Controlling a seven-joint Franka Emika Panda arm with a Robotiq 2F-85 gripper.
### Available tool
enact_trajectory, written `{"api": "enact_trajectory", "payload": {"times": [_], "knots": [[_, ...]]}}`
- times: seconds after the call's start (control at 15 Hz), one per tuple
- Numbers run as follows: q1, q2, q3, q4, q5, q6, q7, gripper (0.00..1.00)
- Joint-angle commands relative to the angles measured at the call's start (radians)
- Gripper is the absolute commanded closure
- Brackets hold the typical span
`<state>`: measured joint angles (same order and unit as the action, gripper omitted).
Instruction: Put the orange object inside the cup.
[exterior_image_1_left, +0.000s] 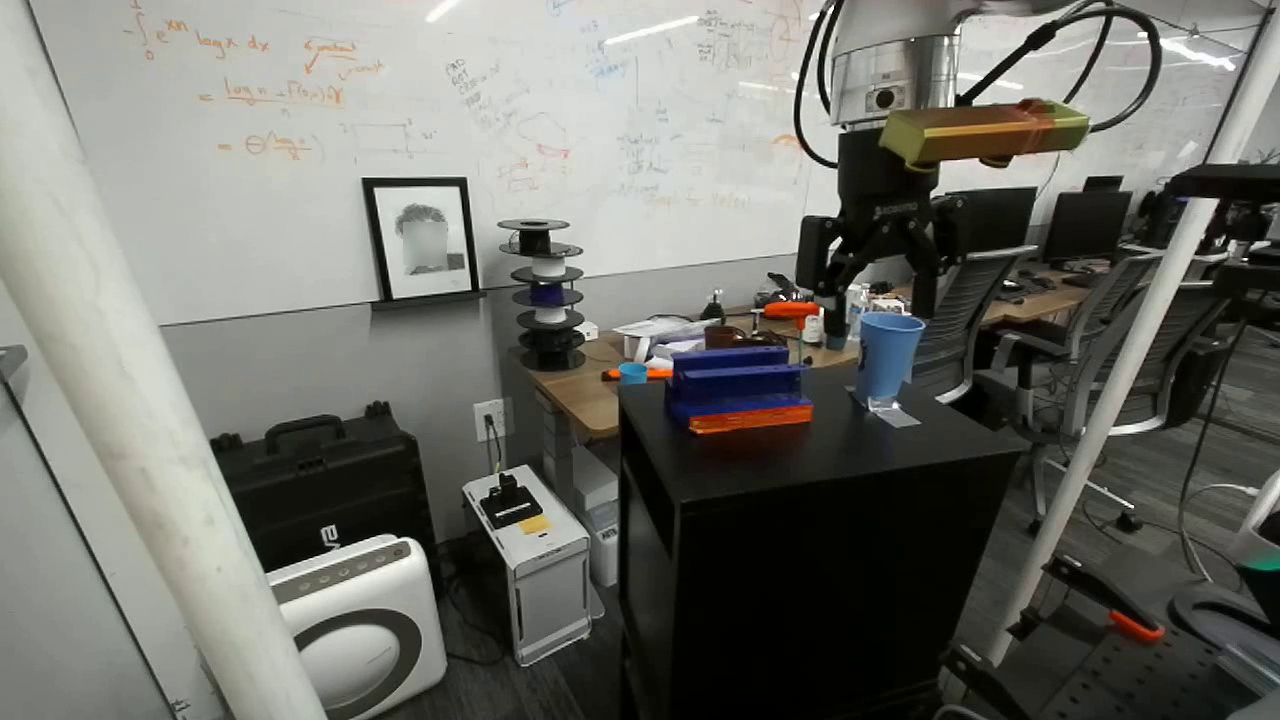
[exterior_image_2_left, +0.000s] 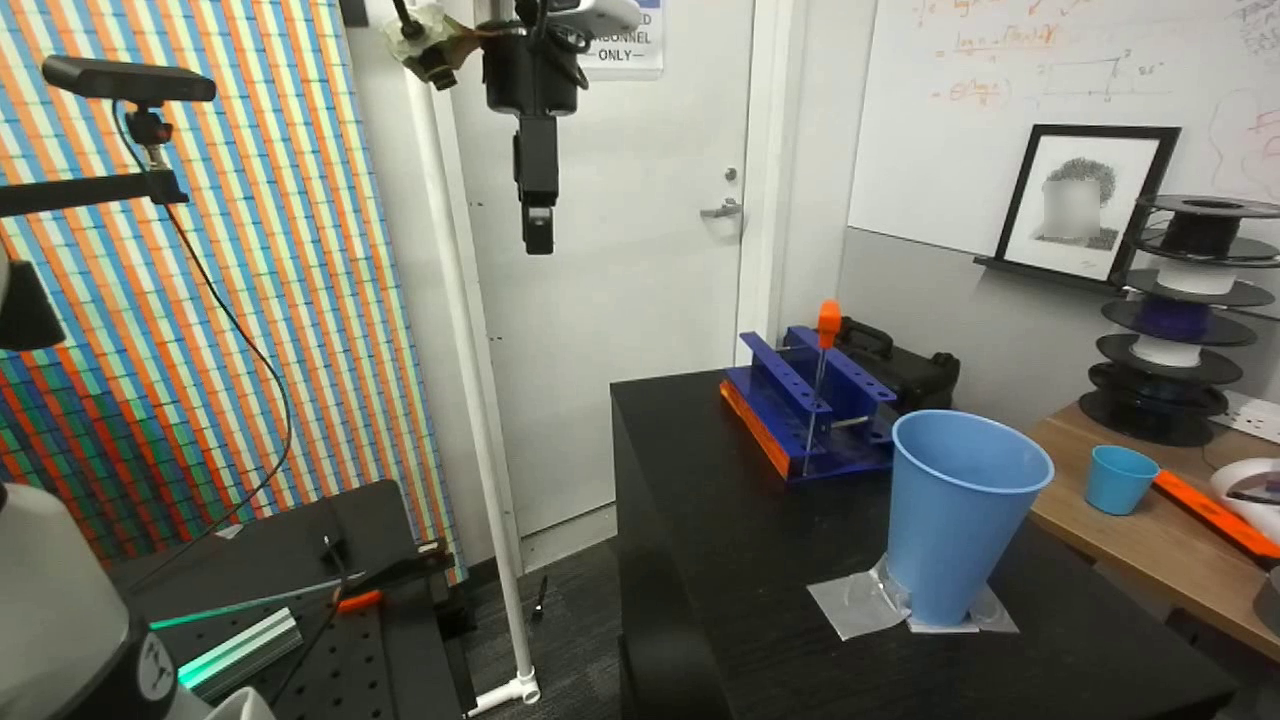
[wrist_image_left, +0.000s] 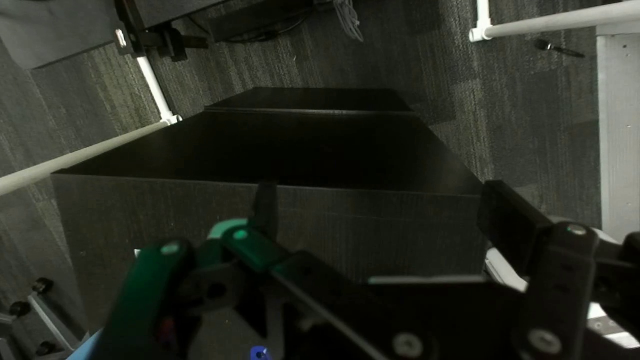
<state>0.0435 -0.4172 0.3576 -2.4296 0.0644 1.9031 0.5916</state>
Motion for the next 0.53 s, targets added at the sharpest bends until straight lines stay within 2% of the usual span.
{"api": "enact_trajectory", "payload": {"times": [0.0,0.27,0.47], "knots": [[0.029,0.004,-0.026,0.001,-0.012,-0.001,0.010,0.00],[0.029,0.013,-0.030,0.006,-0.026,-0.013,-0.010,0.00],[0.034,0.052,-0.073,0.051,-0.056,-0.070,-0.172,0.00]]}}
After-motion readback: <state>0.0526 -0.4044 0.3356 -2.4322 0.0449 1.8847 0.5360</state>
